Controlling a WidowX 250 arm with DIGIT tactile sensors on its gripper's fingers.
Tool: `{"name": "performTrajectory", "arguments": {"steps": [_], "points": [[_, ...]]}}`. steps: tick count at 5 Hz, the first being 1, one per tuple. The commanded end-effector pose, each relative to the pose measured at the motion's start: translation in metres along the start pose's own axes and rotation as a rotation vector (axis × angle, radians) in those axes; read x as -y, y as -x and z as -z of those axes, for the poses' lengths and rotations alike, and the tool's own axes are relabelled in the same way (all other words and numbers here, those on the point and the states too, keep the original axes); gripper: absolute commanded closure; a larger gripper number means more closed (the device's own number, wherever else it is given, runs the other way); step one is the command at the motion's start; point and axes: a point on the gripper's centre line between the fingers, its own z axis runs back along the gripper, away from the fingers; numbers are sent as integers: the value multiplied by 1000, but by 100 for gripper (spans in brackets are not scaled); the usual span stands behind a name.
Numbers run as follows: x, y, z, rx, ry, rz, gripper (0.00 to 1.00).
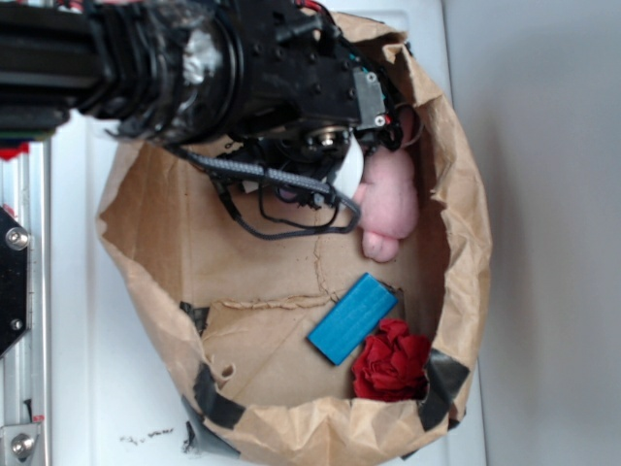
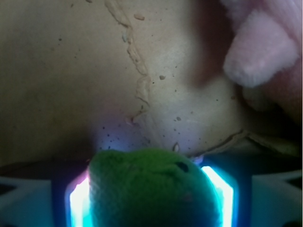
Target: Grab the green animal.
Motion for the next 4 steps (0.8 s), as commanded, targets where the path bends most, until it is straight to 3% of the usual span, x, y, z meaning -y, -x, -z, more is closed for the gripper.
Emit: {"name": "performTrajectory", "arguments": {"steps": [1, 2, 3, 4], "points": [[-23, -30, -102, 206, -120, -215, 100], [-36, -41, -135, 301, -138, -375, 100], [-52, -53, -156, 255, -103, -617, 100], [-51, -61, -168, 244, -59, -852, 100]]}}
